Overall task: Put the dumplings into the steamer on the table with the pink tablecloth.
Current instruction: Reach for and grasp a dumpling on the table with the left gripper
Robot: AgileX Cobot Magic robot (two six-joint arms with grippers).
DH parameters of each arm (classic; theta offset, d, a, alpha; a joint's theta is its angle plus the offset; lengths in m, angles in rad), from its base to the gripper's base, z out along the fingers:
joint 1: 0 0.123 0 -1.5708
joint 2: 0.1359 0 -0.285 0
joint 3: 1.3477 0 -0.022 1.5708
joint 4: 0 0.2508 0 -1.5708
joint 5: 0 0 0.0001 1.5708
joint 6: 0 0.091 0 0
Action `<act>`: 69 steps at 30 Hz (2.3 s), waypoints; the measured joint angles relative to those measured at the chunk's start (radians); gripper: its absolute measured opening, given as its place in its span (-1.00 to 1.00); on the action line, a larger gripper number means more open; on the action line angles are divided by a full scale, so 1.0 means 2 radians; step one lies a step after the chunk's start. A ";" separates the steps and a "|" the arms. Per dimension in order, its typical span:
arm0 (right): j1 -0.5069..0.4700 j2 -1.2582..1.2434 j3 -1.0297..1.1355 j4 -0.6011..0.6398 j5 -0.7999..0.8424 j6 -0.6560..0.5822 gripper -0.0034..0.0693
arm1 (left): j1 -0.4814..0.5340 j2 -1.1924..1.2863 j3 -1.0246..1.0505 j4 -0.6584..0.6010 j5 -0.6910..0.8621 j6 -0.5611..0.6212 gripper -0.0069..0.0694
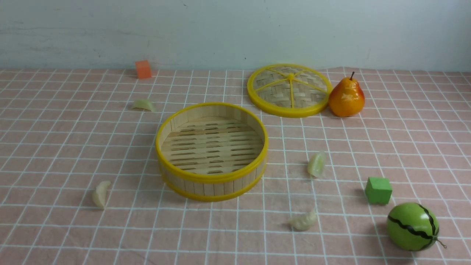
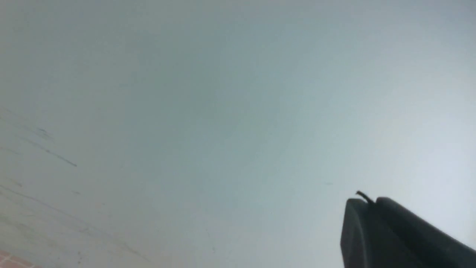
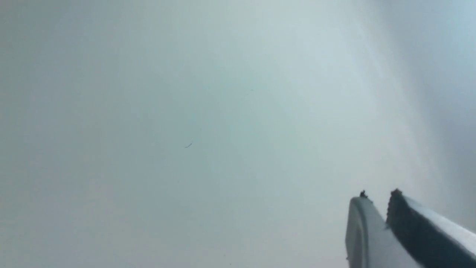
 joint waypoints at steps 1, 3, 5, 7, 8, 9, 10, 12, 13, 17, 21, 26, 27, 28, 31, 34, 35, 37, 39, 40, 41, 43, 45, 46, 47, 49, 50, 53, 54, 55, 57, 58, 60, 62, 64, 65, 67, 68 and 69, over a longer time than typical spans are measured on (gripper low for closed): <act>0.000 0.000 0.000 0.000 -0.002 0.007 -0.64 | 0.000 0.025 -0.031 0.008 0.025 0.010 -0.86; 0.000 0.000 0.000 0.000 -0.002 0.009 -0.64 | 0.000 0.063 -0.064 0.012 0.044 0.019 -0.86; 0.000 0.002 -0.003 -0.001 0.009 0.005 -0.64 | 0.000 0.100 -0.085 0.014 0.050 0.024 -0.86; 0.000 0.026 -0.036 -0.012 0.072 -0.008 -0.64 | 0.000 0.177 -0.117 0.017 0.060 0.024 -0.86; 0.000 0.028 -0.036 -0.013 0.080 -0.008 -0.64 | 0.000 0.183 -0.120 0.017 0.063 0.024 -0.86; 0.000 0.057 -0.071 -0.017 0.140 -0.015 -0.64 | 0.000 0.234 -0.143 0.020 0.087 0.023 -0.86; 0.000 0.074 -0.091 -0.019 0.171 -0.019 -0.65 | 0.000 0.259 -0.157 0.021 0.105 0.023 -0.86; 0.000 0.129 -0.145 -0.028 0.249 -0.038 -0.72 | 0.000 0.324 -0.196 0.025 0.161 0.023 -0.86; 0.000 0.134 -0.154 -0.030 0.262 -0.040 -0.73 | 0.000 0.337 -0.205 0.025 0.174 0.023 -0.86; 0.000 0.264 -0.215 -0.055 0.361 -0.081 -0.95 | -0.008 0.461 -0.293 0.022 0.310 0.027 -0.86; 0.003 0.396 -0.248 -0.042 0.428 -0.089 -0.96 | -0.018 0.550 -0.366 0.000 0.392 0.050 -0.86; 0.042 0.503 -0.297 -0.015 0.490 -0.112 -0.96 | -0.020 0.651 -0.470 -0.013 0.453 0.071 -0.86; 0.044 0.506 -0.297 -0.013 0.490 -0.114 -0.96 | -0.020 0.651 -0.470 -0.013 0.454 0.071 -0.86; 0.056 0.520 -0.307 -0.007 0.500 -0.125 -0.96 | -0.020 0.674 -0.492 -0.013 0.458 0.072 -0.86; 0.093 0.552 -0.328 0.012 0.519 -0.160 -0.96 | -0.020 0.761 -0.572 -0.013 0.462 0.074 -0.83; 0.106 0.563 -0.330 0.019 0.521 -0.177 -0.95 | -0.020 0.829 -0.641 -0.016 0.461 0.074 -0.71; 0.107 0.564 -0.330 0.020 0.521 -0.177 -0.95 | -0.020 0.833 -0.646 -0.017 0.461 0.075 -0.68; 0.107 0.565 -0.330 0.021 0.518 -0.182 -0.95 | -0.020 0.892 -0.712 -0.020 0.464 0.076 -0.45; 0.107 0.565 -0.330 0.022 0.512 -0.184 -0.94 | -0.020 0.939 -0.765 -0.020 0.479 0.077 -0.19; 0.107 0.565 -0.330 0.022 0.511 -0.184 -0.94 | -0.020 0.957 -0.787 -0.019 0.487 0.077 -0.07; 0.107 0.566 -0.330 0.022 0.511 -0.184 -0.94 | -0.020 0.967 -0.797 -0.018 0.489 0.077 -0.04; 0.107 0.571 -0.330 0.022 0.507 -0.185 -0.94 | -0.022 1.021 -0.860 -0.015 0.517 0.077 0.22; 0.107 0.579 -0.330 0.022 0.502 -0.186 -0.93 | -0.025 1.065 -0.910 -0.011 0.533 0.076 0.36; 0.107 0.580 -0.330 0.022 0.501 -0.186 -0.93 | -0.026 1.069 -0.915 -0.009 0.534 0.076 0.38; 0.107 0.585 -0.330 0.022 0.499 -0.186 -0.93 | -0.028 1.086 -0.935 -0.006 0.538 0.074 0.40; 0.107 0.595 -0.330 0.022 0.498 -0.186 -0.93 | -0.036 1.127 -0.989 0.008 0.546 0.061 0.44; 0.107 0.601 -0.330 0.023 0.498 -0.186 -0.93 | -0.043 1.157 -1.022 0.023 0.549 0.047 0.45; 0.107 0.611 -0.330 0.026 0.498 -0.186 -0.92 | -0.055 1.203 -1.078 0.060 0.553 0.015 0.45; 0.107 0.613 -0.330 0.027 0.498 -0.186 -0.92 | -0.057 1.217 -1.094 0.068 0.553 0.004 0.45; 0.107 0.613 -0.330 0.028 0.498 -0.186 -0.92 | -0.057 1.231 -1.109 0.074 0.554 -0.007 0.45; 0.107 0.613 -0.330 0.030 0.498 -0.186 -0.92 | -0.057 1.244 -1.119 0.080 0.553 -0.022 0.45; 0.107 0.613 -0.330 0.031 0.498 -0.186 -0.91 | -0.057 1.256 -1.125 0.085 0.551 -0.036 0.45; 0.107 0.614 -0.330 0.032 0.497 -0.186 -0.91 | -0.055 1.269 -1.128 0.092 0.546 -0.055 0.45; 0.107 0.614 -0.330 0.032 0.496 -0.186 -0.91 | -0.055 1.277 -1.128 0.096 0.534 -0.068 0.45; 0.107 0.614 -0.330 0.032 0.495 -0.186 -0.91 | -0.055 1.284 -1.129 0.101 0.520 -0.081 0.44; 0.107 0.614 -0.330 0.032 0.495 -0.186 -0.91 | -0.055 1.284 -1.129 0.102 0.518 -0.083 0.44; 0.107 0.614 -0.330 0.032 0.493 -0.186 -0.91 | -0.055 1.291 -1.129 0.111 0.504 -0.093 0.40; 0.107 0.614 -0.330 0.032 0.492 -0.186 -0.91 | -0.055 1.293 -1.129 0.116 0.502 -0.095 0.36; 0.107 0.614 -0.330 0.032 0.492 -0.186 -0.91 | -0.055 1.294 -1.129 0.118 0.502 -0.095 0.34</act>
